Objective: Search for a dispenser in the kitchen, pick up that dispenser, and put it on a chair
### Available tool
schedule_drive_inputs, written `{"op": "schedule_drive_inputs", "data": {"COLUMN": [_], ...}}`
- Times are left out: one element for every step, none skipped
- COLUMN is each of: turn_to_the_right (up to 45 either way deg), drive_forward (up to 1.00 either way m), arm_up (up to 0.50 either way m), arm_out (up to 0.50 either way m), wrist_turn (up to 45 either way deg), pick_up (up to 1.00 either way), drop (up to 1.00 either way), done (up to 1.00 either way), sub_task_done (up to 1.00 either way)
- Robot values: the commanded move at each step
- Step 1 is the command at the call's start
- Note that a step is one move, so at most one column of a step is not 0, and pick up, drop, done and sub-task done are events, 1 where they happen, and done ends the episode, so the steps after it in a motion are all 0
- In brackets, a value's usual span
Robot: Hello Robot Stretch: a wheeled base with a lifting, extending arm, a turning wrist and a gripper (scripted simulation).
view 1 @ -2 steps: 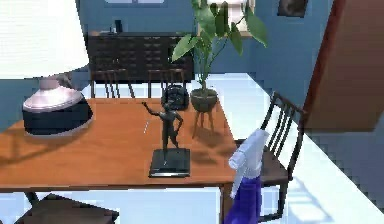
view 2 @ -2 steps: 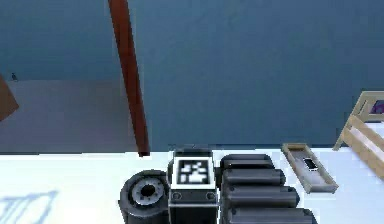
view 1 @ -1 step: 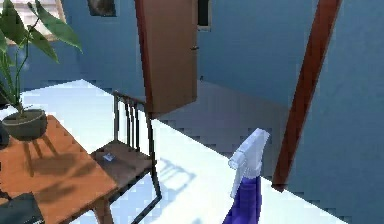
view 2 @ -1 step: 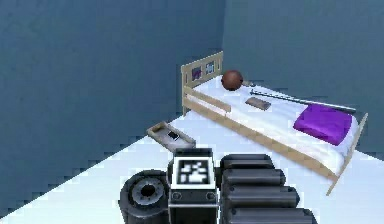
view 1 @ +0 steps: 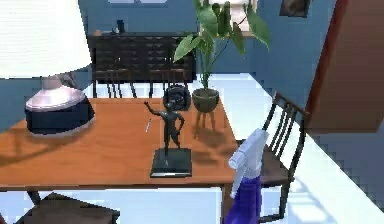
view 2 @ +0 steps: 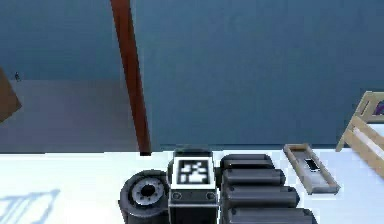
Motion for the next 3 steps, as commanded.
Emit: {"op": "schedule_drive_inputs", "data": {"turn_to_the_right": [-45.0,-39.0,0.0], "drive_forward": [0.00,0.00,0.75], "arm_up": [0.00,0.00,0.00], "arm_out": [0.00,0.00,0.00], "wrist_turn": [0.0,0.0,0.0], "pick_up": [0.00,0.00,0.00], "drop": [0.00,0.00,0.00], "done": [0.00,0.00,0.00], "sub_task_done": [0.00,0.00,0.00]}}
